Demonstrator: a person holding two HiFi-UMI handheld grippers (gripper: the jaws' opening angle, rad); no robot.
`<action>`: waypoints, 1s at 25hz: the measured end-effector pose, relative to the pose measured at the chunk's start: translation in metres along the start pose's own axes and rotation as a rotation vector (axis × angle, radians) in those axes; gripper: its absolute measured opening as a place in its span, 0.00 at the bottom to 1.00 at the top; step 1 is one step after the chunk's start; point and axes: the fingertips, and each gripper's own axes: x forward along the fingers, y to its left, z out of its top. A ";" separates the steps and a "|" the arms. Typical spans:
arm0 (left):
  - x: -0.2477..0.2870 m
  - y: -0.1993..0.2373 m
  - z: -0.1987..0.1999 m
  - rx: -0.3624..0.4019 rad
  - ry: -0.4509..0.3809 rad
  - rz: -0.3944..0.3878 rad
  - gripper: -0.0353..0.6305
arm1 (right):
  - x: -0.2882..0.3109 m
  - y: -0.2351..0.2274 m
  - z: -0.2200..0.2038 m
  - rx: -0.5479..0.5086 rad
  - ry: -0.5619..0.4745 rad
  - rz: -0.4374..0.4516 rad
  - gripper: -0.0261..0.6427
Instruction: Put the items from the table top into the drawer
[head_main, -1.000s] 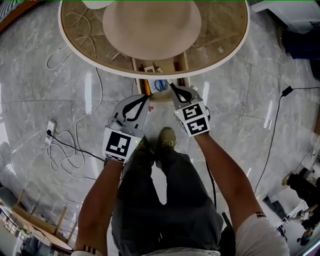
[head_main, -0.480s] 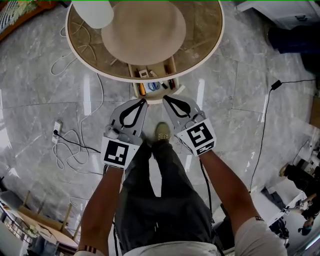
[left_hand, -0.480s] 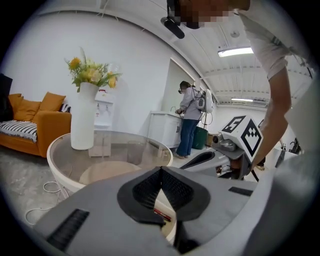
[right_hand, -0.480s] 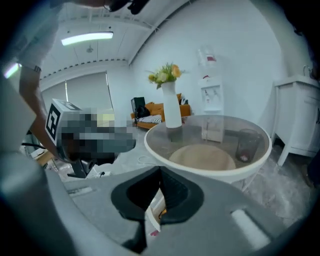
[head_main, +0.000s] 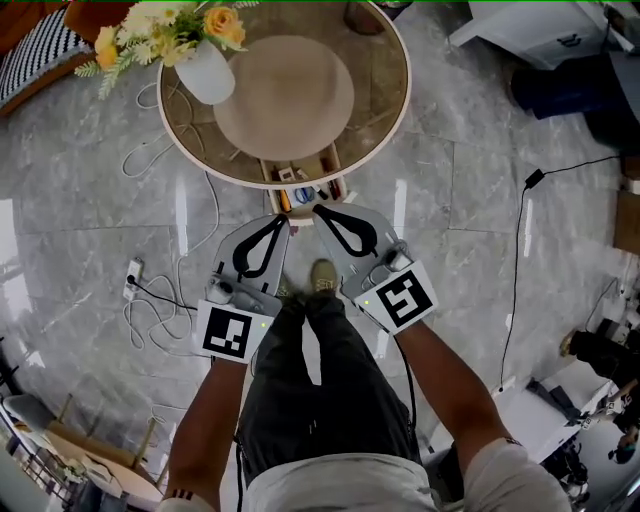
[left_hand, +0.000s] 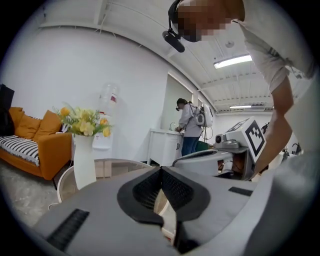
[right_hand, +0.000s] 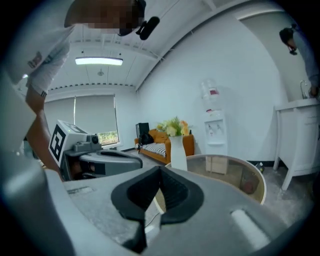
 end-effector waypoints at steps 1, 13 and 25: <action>-0.005 -0.004 0.015 0.002 -0.008 -0.004 0.05 | -0.005 0.004 0.019 -0.004 -0.023 0.002 0.04; -0.049 -0.045 0.172 0.085 -0.120 -0.042 0.05 | -0.062 0.046 0.181 -0.068 -0.200 0.036 0.04; -0.077 -0.075 0.251 0.139 -0.201 -0.072 0.05 | -0.104 0.061 0.249 -0.109 -0.283 0.026 0.04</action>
